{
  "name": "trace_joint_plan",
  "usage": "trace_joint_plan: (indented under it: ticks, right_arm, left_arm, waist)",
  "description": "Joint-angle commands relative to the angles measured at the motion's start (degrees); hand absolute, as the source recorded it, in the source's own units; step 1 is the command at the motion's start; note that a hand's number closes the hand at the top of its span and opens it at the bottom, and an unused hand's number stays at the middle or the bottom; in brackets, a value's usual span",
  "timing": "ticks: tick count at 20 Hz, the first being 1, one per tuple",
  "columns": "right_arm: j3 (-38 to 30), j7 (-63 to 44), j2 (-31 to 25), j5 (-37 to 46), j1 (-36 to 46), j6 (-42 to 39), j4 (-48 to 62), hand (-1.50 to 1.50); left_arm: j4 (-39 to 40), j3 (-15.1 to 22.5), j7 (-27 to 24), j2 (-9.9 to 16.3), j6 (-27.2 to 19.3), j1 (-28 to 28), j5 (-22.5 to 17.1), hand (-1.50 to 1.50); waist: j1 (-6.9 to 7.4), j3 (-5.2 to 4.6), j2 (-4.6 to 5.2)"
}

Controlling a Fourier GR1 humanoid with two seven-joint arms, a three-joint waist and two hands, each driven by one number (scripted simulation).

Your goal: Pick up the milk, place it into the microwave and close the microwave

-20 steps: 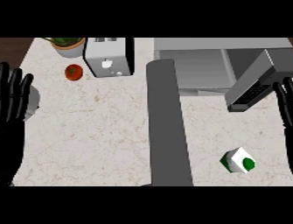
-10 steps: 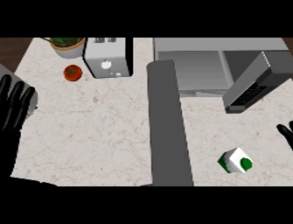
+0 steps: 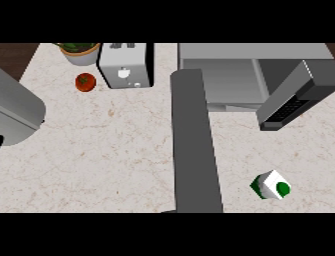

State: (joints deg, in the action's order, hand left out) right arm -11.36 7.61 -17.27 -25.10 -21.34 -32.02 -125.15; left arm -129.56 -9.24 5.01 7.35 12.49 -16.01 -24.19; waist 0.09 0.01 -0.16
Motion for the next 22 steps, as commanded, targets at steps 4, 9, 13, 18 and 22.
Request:
trace_joint_plan:
  ticks: [4,9,13,18,22]
  right_arm:
    - [-0.6,7.27,3.97,11.11,1.36,-4.08,10.06,-1.5]
    - [-0.17,14.31,7.72,20.96,0.24,-1.71,18.11,-1.5]
    - [-2.62,16.19,6.25,24.9,8.28,1.74,28.58,-1.5]
    - [-1.83,25.91,5.82,32.5,7.26,3.07,37.74,-1.5]
    - [-3.36,32.0,3.96,36.05,13.79,6.04,52.51,-1.5]
  left_arm:
    - [-2.39,-7.58,1.14,1.87,4.06,-4.09,-8.22,-1.5]
    - [-6.5,-8.23,-0.8,-0.75,8.96,-12.81,-9.52,-1.5]
    - [-9.11,-9.5,-0.94,-1.71,9.95,-14.21,-10.22,-1.5]
    - [-5.74,-14.22,-0.38,0.75,13.83,-14.95,-16.61,-1.5]
    - [-7.15,-13.73,0.15,-1.14,12.21,-14.35,-14.57,-1.5]
  waist:
    - [0.18,0.0,0.08]
    - [0.65,0.02,-0.03]
    - [1.14,0.05,0.08]
    - [0.71,0.02,0.05]
    - [0.88,0.08,0.19]
